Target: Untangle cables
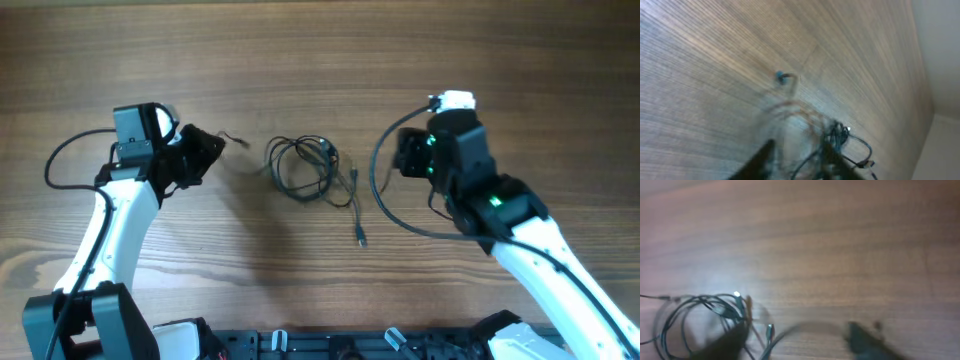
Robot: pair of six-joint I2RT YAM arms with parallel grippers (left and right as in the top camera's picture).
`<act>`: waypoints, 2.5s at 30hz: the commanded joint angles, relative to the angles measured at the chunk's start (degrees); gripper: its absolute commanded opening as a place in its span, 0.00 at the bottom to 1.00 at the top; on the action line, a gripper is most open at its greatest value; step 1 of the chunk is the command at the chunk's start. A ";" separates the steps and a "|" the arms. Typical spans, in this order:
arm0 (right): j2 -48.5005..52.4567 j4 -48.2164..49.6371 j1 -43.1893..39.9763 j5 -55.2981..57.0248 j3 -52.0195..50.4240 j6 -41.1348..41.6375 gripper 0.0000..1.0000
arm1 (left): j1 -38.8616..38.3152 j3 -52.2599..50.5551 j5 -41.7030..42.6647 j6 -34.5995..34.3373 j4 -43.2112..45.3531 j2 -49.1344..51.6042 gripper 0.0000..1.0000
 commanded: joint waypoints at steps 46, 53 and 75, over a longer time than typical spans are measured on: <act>51.25 2.25 4.94 -31.06 31.17 -36.13 0.42 | -17.22 -0.26 -18.62 -21.42 -5.79 -0.55 0.93; 51.71 6.12 5.01 -28.92 31.19 -32.11 0.29 | -17.22 -0.28 -18.64 -19.63 -6.03 -0.33 0.90; 56.81 7.98 4.98 -15.61 31.10 -37.86 0.49 | -20.28 -0.37 -19.28 -19.67 -2.38 4.11 0.95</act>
